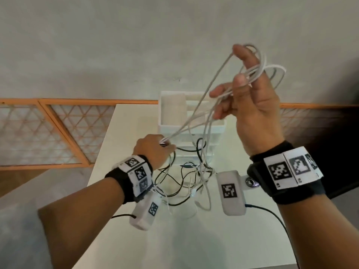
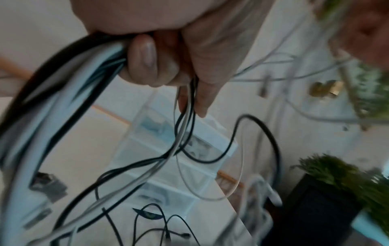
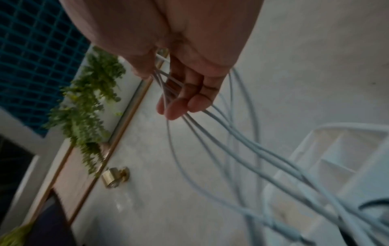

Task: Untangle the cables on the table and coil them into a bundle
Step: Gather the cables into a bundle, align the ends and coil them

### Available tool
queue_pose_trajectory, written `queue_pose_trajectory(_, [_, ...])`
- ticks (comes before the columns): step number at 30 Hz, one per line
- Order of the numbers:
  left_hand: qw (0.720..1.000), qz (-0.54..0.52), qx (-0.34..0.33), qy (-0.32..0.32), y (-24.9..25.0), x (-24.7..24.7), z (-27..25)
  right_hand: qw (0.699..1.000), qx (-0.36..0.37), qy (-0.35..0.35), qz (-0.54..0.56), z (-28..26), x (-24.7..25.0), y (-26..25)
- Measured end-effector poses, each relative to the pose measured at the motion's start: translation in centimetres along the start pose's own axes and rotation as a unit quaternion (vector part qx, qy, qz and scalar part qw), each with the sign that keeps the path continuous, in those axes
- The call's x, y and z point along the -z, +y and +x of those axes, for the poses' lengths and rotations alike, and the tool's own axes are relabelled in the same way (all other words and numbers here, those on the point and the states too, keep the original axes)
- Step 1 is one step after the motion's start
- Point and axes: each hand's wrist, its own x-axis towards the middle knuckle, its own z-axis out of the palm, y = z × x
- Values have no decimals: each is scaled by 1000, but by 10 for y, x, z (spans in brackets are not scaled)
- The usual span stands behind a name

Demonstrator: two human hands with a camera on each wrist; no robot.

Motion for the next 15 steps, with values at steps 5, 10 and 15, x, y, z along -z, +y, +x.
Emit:
queue_pose_trajectory(5, [980,-173,48,90,-15,36,7,933,-128,-115,-318,-33,35,71])
queue_pose_trajectory(10, [904,-386,71,172,-2,86,9,786,-341,-142,-496,-87,79,159])
queue_pose_trajectory(15, [873,-455,43,170,6,90,6,752,-463,-32,-468,-119,90,194])
